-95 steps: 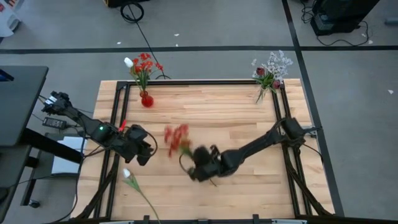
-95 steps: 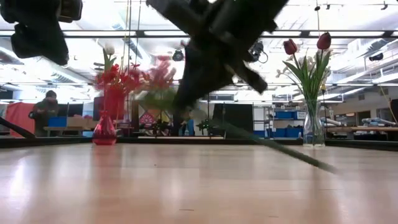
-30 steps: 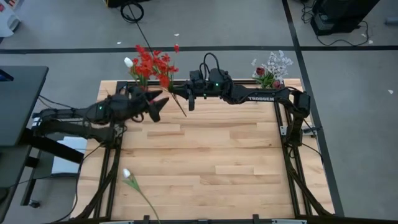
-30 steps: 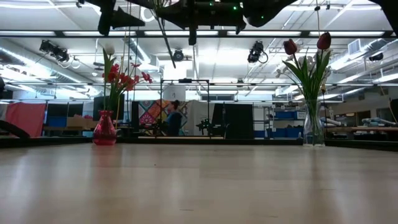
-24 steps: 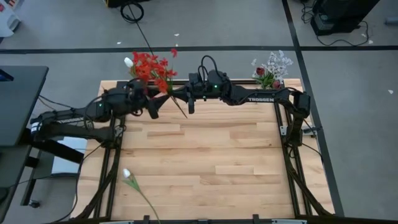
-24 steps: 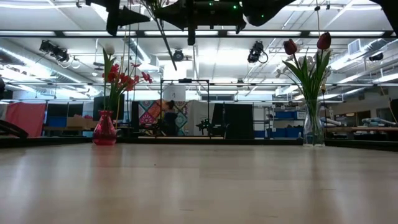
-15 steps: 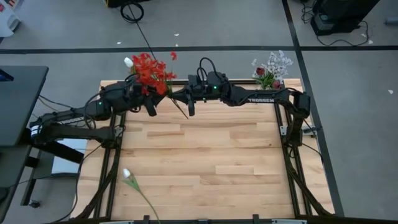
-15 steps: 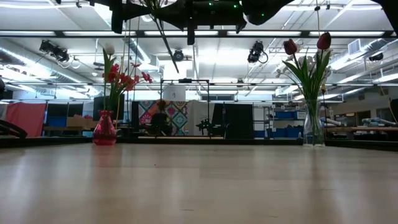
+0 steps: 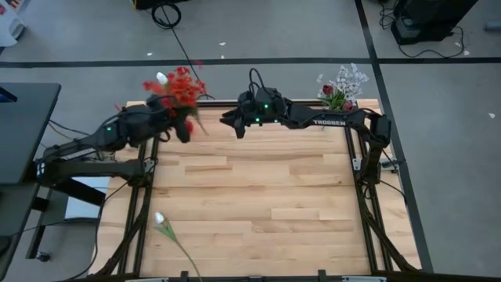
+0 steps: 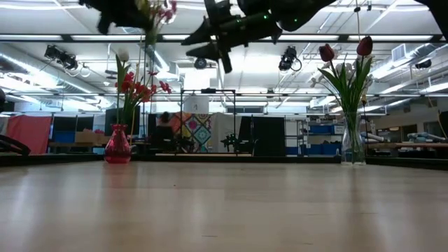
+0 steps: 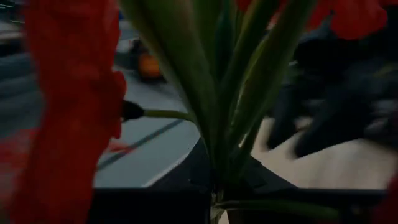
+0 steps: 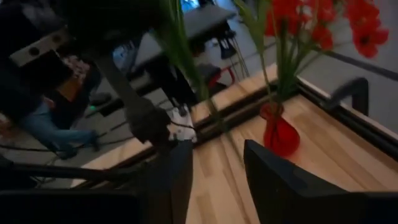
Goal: Sort flowers into vase by color
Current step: Put the red flowers into the red vase
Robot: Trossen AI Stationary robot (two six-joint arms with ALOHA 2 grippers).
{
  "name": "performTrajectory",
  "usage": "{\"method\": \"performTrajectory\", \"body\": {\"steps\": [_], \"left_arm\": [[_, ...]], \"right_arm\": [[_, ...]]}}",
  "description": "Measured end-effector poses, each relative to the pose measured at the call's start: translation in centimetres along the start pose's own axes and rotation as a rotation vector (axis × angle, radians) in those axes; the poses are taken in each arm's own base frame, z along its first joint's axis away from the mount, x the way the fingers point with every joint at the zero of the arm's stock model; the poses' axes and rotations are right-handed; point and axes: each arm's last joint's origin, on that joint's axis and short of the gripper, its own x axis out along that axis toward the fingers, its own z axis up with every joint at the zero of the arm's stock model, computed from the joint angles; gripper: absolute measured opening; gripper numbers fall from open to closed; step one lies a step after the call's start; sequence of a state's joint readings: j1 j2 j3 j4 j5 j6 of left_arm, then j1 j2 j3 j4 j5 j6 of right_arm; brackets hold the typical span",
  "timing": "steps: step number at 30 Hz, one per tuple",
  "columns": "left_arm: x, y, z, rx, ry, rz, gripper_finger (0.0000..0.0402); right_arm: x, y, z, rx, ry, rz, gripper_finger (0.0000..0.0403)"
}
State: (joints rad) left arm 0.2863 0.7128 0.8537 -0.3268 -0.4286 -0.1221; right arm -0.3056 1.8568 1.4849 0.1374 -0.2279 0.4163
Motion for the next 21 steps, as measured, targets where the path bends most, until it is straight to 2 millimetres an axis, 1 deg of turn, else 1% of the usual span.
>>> {"method": "performTrajectory", "body": {"steps": [4,6,8,11,15,19,21], "left_arm": [[-1.7,1.5,-0.3,0.047,0.029,0.205,0.0019],[-2.2,2.4,-0.9,0.058,0.039,0.321,0.0019],[-2.5,3.0,-1.6,0.059,0.039,0.395,0.0019],[-2.8,3.6,-2.0,0.031,-0.002,0.434,0.0019],[-2.5,3.9,-2.4,0.027,-0.047,0.461,0.0019],[-1.9,4.2,-3.2,0.028,-0.035,0.483,0.0021],[-1.6,4.3,-3.9,0.015,-0.026,0.497,0.0021]], "right_arm": [[0.0,-0.2,-0.2,-0.017,0.022,-0.010,0.0158],[0.0,-0.1,-0.1,-0.023,0.014,-0.005,0.0157],[0.0,-0.1,0.0,-0.026,0.006,-0.003,0.0156],[0.0,-0.1,0.0,-0.049,0.002,-0.004,0.0156],[0.0,-0.1,0.0,-0.059,0.003,-0.003,0.0155],[0.0,-0.1,0.0,-0.070,0.003,-0.002,0.0155],[0.0,-0.1,0.0,-0.070,0.003,-0.003,0.0155]]}}
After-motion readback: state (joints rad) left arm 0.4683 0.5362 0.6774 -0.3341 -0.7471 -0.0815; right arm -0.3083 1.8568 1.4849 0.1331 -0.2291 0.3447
